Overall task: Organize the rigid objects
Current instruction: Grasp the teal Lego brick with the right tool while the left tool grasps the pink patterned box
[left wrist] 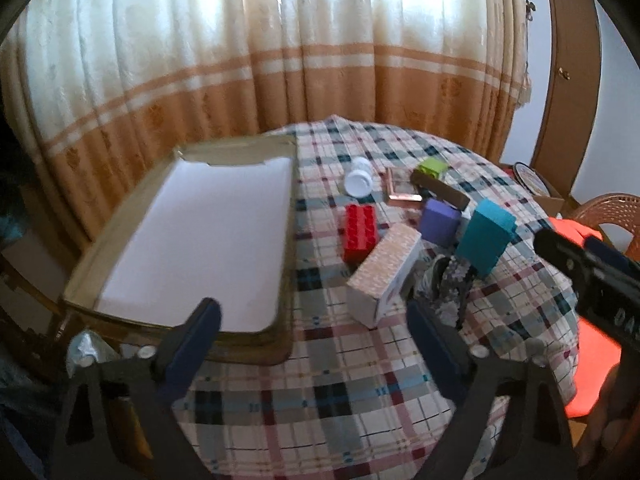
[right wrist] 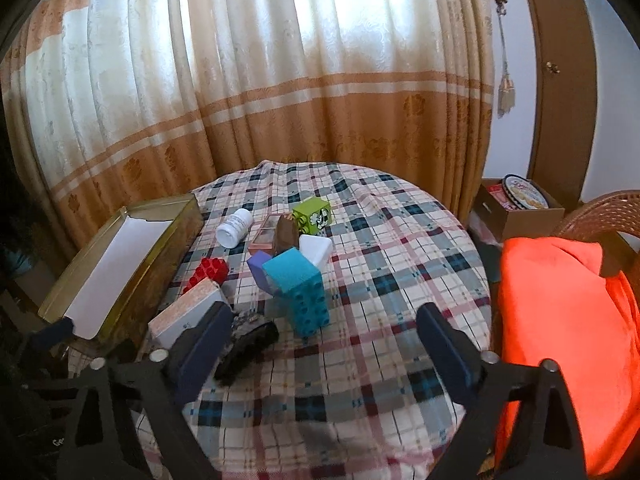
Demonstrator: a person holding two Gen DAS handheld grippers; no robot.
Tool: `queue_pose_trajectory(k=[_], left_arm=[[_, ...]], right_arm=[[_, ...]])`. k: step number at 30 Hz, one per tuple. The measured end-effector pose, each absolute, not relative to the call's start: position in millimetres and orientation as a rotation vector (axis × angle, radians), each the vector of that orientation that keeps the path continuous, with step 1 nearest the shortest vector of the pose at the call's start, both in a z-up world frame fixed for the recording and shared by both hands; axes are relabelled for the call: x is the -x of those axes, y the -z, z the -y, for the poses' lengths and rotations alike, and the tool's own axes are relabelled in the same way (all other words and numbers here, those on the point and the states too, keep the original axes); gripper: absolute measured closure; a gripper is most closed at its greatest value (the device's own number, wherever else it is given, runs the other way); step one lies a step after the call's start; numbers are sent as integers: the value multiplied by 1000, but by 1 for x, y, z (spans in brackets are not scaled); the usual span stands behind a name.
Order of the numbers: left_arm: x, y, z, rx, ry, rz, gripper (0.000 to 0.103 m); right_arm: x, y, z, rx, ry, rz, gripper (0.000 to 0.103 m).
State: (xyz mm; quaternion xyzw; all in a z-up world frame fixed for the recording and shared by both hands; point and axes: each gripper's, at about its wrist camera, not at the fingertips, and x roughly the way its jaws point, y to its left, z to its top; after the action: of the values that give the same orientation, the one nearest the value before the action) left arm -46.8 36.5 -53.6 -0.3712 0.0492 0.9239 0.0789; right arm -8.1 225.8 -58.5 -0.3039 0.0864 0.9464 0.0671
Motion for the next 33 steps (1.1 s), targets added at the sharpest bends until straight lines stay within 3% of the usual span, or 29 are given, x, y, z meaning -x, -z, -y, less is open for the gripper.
queue_pose_trajectory(k=[6,10,12,16,18,20,22,31,33], left_arm=[[52,57,-50,1079,-2740,-257,26],[58,54,-55,1066,-2732,-310,30],[63,54,-55,1081,-2715,-301,37],[71,52,-53,1104,-2697,-258,39],[72,51,-54,1094,-2695,-266,42],[74,48,-57,1078,-2688,-281,43],[74,44,-61,1050,-2685,-300,43],[86,50,-88,1040,-2609,-381,43],[91,57,-93,1073,-2585,-382,49]], right_arm=[[41,69,-233,1033,-2874,-270,14],[64,76,-230,1131,-2869,-229,26],[74,81,-229,1174,-2859,-206,27],[87,92,-230,1257,-2840,-208,27],[89,95,-231,1267,-2840,-212,34],[92,99,-232,1297,-2860,-243,54],[94,102,-232,1321,-2872,-260,65],[73,93,-251,1247,-2892,-426,69],[68,90,-256,1232,-2886,-443,69]])
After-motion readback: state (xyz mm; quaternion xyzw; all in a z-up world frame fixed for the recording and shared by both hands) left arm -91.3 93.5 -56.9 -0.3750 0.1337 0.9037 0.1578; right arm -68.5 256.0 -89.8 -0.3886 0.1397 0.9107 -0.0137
